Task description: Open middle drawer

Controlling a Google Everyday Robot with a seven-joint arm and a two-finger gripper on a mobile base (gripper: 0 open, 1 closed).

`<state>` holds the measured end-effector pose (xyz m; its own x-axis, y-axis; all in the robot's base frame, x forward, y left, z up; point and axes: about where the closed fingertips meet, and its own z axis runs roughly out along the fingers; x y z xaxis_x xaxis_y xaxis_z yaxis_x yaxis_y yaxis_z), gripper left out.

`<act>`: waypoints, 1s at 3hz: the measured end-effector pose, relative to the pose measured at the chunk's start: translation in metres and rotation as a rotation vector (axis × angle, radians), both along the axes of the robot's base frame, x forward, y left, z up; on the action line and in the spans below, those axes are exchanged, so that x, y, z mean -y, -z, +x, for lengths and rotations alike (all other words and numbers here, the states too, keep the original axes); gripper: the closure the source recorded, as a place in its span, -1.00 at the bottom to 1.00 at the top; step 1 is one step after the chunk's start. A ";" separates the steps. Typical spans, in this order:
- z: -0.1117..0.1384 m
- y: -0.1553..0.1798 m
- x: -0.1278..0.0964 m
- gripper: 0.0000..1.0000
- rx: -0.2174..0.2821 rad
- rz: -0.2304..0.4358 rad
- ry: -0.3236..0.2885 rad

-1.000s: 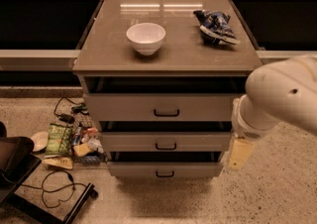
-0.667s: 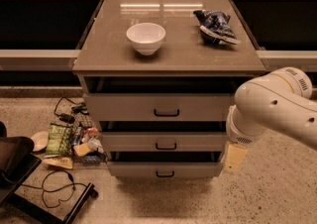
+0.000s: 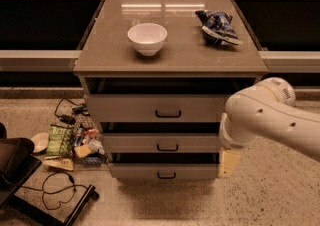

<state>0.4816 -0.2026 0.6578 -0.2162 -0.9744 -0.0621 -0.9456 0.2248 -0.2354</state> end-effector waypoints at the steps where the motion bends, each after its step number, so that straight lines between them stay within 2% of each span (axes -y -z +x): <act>1: 0.018 0.057 -0.017 -1.00 -0.014 -0.009 -0.093; 3: 0.051 0.114 -0.022 -1.00 0.000 -0.011 -0.175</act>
Offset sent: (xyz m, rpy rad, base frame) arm 0.0486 0.0296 -0.1144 -0.0280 -0.0146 0.1973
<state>0.5330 -0.1806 0.5436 -0.0432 -0.9978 -0.0512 -0.9701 0.0542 -0.2365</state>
